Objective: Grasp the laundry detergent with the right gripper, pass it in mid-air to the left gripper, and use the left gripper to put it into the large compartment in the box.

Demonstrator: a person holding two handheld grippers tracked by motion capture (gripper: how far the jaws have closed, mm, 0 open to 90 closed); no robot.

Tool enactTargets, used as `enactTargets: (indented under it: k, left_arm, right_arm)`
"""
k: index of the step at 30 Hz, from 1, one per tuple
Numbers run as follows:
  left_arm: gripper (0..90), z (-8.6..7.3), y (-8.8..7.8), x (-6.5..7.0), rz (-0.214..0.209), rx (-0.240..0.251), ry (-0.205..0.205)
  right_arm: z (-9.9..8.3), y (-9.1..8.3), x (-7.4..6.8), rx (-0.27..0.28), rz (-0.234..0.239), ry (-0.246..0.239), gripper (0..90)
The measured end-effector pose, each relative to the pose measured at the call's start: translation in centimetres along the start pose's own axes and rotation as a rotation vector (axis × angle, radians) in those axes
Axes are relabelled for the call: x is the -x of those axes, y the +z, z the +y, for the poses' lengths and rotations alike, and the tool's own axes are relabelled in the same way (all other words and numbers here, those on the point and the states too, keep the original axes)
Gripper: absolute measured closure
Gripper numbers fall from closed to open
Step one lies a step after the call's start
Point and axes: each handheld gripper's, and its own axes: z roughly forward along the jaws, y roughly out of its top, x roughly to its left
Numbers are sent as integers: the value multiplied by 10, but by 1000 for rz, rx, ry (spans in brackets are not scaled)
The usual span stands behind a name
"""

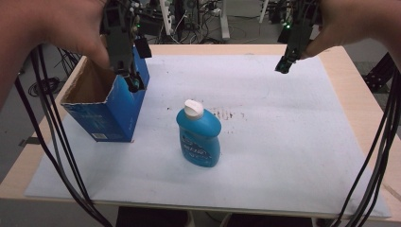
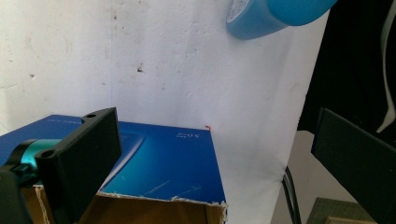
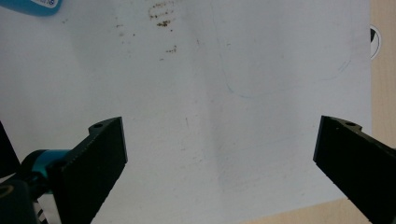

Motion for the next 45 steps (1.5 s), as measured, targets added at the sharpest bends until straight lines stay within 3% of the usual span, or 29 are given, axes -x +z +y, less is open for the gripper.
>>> enactTargets:
  k: [10, 25, 36, 45]
  left_arm:
    - [17, 3, 4, 5, -8, -12, 26]
    - [17, 4, 7, 9, -2, -5, 55]
    - [17, 1, 7, 10, 2, 1, 65]
    - [17, 0, 9, 10, -3, -7, 68]
  right_arm:
    - [-14, 6, -20, 32, 25, 7, 17]
    - [-39, 33, -83, 184, 91, 14, 17]
    - [-45, 65, -115, 400, 150, 41, 17]
    - [-39, 87, -133, 499, 175, 75, 17]
